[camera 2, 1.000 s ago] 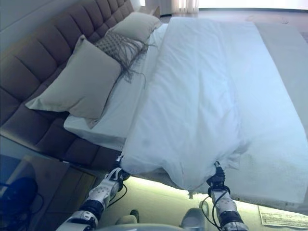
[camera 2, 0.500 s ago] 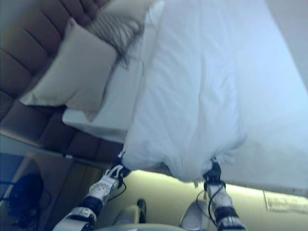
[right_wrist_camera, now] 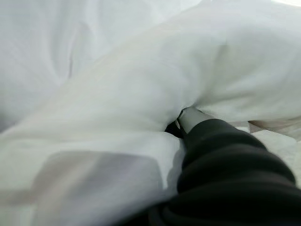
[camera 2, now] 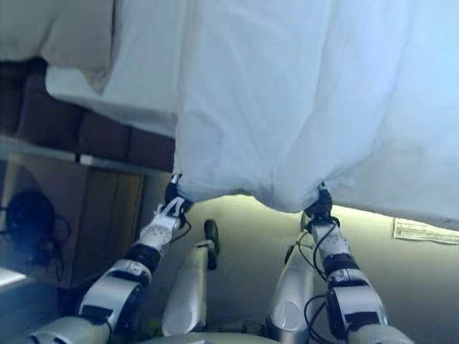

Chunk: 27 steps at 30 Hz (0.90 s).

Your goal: Make the bed neatly

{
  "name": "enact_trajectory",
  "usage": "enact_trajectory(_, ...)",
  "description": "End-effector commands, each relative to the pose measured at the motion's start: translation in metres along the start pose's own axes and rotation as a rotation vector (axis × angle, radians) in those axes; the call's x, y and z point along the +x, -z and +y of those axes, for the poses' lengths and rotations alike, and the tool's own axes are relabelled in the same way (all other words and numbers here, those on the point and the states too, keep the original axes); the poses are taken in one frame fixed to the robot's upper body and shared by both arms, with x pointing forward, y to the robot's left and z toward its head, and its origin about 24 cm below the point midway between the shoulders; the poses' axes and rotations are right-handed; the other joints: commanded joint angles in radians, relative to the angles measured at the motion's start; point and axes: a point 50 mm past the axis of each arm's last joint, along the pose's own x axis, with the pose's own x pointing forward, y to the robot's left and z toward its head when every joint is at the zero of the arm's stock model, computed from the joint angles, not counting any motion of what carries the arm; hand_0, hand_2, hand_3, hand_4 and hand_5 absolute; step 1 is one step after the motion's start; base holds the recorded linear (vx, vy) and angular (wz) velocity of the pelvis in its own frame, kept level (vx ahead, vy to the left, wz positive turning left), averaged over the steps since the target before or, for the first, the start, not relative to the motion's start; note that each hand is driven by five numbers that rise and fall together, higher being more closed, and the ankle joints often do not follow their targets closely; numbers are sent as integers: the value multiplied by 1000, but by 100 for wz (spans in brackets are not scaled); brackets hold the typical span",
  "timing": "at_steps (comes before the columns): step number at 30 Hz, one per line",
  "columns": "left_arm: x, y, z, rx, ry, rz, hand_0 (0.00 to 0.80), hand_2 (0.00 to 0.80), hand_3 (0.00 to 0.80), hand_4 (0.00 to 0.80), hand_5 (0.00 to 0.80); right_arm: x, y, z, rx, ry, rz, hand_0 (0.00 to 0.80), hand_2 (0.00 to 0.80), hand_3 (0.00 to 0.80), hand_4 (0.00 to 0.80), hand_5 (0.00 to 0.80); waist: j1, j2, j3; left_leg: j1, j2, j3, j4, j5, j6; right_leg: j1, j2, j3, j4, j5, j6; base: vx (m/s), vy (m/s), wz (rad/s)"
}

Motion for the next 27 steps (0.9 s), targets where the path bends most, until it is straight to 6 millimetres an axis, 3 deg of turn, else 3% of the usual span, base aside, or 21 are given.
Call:
enact_trajectory(1, 7, -37, -16, 112, 12, -99, 800, 800, 800, 800, 800, 6, 12, 18, -32, -60, 64, 800, 800, 800, 800, 800, 23, 16, -10, -21, 1, 60, -185, 241, -3, 17, -68, 23, 56, 4, 53, 15, 255, 14)
enact_trajectory(6, 7, -52, -19, 95, 3, -132, 800, 800, 800, 800, 800, 8, 9, 15, -29, -23, 28, 800, 800, 800, 800, 800, 24, 46, -20, -27, -25, 78, -177, 237, 0, 13, -110, 47, 53, 12, 52, 25, 195, 11)
enact_trajectory(11, 6, -72, -14, 40, -9, -186, 800, 800, 800, 800, 800, -3, -8, -14, -32, 115, -33, 800, 800, 800, 800, 800, -2, 48, -5, -42, -16, 93, -170, 236, -8, 2, -117, 66, 37, 15, 52, -10, 132, -3)
enact_trajectory(17, 3, -74, -3, -6, 2, -207, 800, 800, 800, 800, 800, -36, -58, -69, -70, 392, -143, 800, 800, 800, 800, 800, -26, 34, 31, -70, 6, 106, -145, 224, -16, -25, -106, 75, 22, 22, 53, -26, 73, -11)
enact_trajectory(21, 2, -77, -2, -9, 12, -225, 800, 800, 800, 800, 800, -54, -81, -86, -97, 498, -171, 800, 800, 800, 800, 800, -36, 20, 53, -98, 21, 104, -122, 218, -19, -49, -97, 82, 14, 27, 53, -40, 39, -10)
enact_trajectory(26, 0, -91, -12, 1, 41, -264, 800, 800, 800, 800, 800, -62, -85, -92, -103, 503, -151, 800, 800, 800, 800, 800, -28, 3, 58, -145, 33, 110, -121, 223, -16, -83, -89, 76, -8, 39, 53, -45, -3, -7)
enact_trajectory(27, 0, -94, -16, 4, 50, -273, 800, 800, 800, 800, 800, -61, -85, -90, -100, 496, -145, 747, 747, 747, 747, 747, -26, 0, 58, -156, 32, 108, -120, 224, -14, -92, -87, 75, -11, 40, 53, -51, -8, 1)
